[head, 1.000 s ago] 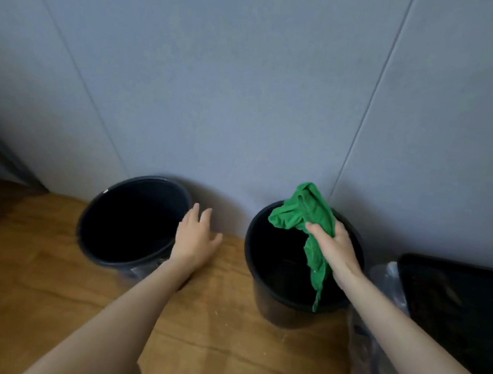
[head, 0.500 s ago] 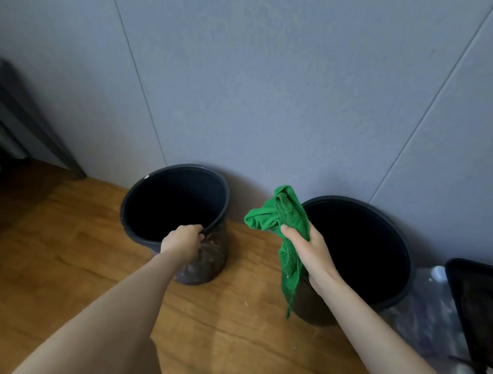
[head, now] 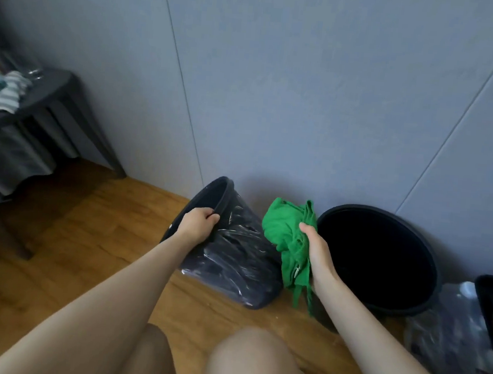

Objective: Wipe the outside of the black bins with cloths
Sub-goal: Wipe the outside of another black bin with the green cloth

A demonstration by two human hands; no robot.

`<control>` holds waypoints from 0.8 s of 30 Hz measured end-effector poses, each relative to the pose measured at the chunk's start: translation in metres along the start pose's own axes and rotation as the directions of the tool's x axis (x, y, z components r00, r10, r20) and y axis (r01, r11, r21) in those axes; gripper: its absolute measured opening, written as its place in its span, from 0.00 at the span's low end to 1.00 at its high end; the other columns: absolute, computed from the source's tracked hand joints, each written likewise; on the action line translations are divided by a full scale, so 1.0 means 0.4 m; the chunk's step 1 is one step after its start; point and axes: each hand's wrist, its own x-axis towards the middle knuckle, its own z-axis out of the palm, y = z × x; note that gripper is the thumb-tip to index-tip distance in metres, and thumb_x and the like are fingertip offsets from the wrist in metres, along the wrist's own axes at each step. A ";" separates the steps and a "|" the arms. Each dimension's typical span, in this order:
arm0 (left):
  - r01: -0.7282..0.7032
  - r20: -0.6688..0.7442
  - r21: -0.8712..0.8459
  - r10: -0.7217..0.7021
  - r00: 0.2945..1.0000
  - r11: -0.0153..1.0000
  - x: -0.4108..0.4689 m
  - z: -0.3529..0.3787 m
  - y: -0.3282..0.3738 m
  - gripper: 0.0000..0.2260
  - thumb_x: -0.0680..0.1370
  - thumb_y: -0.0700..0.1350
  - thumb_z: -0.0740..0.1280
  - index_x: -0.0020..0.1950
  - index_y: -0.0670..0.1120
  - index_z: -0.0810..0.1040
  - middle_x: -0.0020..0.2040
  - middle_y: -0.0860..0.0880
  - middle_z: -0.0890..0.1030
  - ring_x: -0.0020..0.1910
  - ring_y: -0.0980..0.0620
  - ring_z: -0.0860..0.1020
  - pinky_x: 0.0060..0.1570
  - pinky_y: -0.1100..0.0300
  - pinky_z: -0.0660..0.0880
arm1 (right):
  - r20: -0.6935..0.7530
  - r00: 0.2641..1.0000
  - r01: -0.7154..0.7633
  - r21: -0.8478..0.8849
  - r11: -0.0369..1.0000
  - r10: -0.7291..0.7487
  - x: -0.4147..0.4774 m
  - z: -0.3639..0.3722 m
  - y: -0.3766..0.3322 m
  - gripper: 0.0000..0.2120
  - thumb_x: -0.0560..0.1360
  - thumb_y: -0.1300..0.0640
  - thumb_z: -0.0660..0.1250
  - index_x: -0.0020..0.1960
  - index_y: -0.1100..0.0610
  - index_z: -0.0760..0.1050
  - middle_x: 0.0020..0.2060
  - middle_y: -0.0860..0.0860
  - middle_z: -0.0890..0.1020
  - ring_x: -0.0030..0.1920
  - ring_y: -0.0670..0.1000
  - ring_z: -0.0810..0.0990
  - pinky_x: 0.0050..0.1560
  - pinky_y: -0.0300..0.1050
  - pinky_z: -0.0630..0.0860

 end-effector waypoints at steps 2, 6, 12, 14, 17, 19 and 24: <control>0.041 0.014 -0.049 -0.040 0.999 0.998 -0.006 -0.013 0.004 0.13 0.81 0.45 0.58 0.55 0.40 0.78 0.48 0.43 0.78 0.53 0.43 0.77 0.57 0.52 0.72 | -0.002 1.000 -0.014 0.026 1.000 0.014 -0.005 0.011 0.002 0.13 0.74 0.53 0.64 0.50 0.61 0.79 0.42 0.59 0.83 0.41 0.59 0.80 0.50 0.53 0.76; 0.099 0.038 -0.112 -0.095 0.995 0.989 -0.020 -0.020 0.008 0.13 0.81 0.44 0.57 0.58 0.39 0.78 0.52 0.41 0.79 0.56 0.43 0.77 0.59 0.52 0.72 | -0.015 1.000 -0.009 0.040 0.999 0.010 -0.013 0.034 0.010 0.15 0.73 0.52 0.65 0.52 0.62 0.79 0.42 0.59 0.83 0.38 0.58 0.80 0.46 0.52 0.76; 0.088 0.102 -0.122 -0.076 0.992 0.989 -0.015 -0.030 -0.037 0.14 0.81 0.44 0.57 0.58 0.37 0.77 0.55 0.39 0.79 0.57 0.42 0.77 0.62 0.49 0.72 | -0.100 0.993 0.056 -0.110 0.992 -0.067 -0.005 0.067 0.028 0.15 0.65 0.44 0.67 0.41 0.56 0.80 0.37 0.52 0.83 0.42 0.56 0.82 0.49 0.51 0.77; 0.078 0.111 -0.137 -0.063 0.992 0.987 -0.011 -0.039 -0.038 0.14 0.81 0.44 0.57 0.58 0.37 0.77 0.55 0.38 0.79 0.57 0.42 0.77 0.62 0.49 0.72 | -0.115 0.990 0.060 -0.154 0.986 -0.078 -0.007 0.087 0.040 0.19 0.61 0.40 0.66 0.39 0.55 0.80 0.38 0.51 0.84 0.43 0.57 0.82 0.52 0.53 0.77; 0.069 0.113 -0.166 -0.051 0.992 0.984 -0.004 -0.035 -0.032 0.14 0.81 0.43 0.57 0.58 0.37 0.78 0.55 0.39 0.80 0.56 0.43 0.77 0.60 0.52 0.72 | -0.075 0.991 0.100 -0.121 0.988 -0.110 -0.024 0.131 0.047 0.08 0.72 0.52 0.65 0.45 0.56 0.78 0.40 0.52 0.82 0.44 0.55 0.80 0.46 0.45 0.74; 0.072 0.121 -0.182 -0.050 0.991 0.981 0.000 -0.026 -0.030 0.14 0.81 0.43 0.57 0.57 0.37 0.78 0.55 0.39 0.80 0.53 0.44 0.77 0.58 0.53 0.72 | -0.059 0.984 0.156 -0.145 0.977 -0.166 -0.032 0.159 0.060 0.05 0.75 0.55 0.63 0.48 0.54 0.77 0.43 0.52 0.81 0.44 0.52 0.79 0.45 0.43 0.72; 0.074 0.107 -0.233 -0.050 0.993 0.970 0.025 0.000 -0.025 0.15 0.81 0.44 0.58 0.53 0.35 0.79 0.48 0.37 0.80 0.49 0.41 0.78 0.54 0.51 0.74 | 0.026 0.952 0.298 -0.321 0.899 -0.306 -0.043 0.217 0.142 0.12 0.77 0.54 0.62 0.61 0.50 0.73 0.48 0.46 0.79 0.47 0.43 0.78 0.44 0.35 0.73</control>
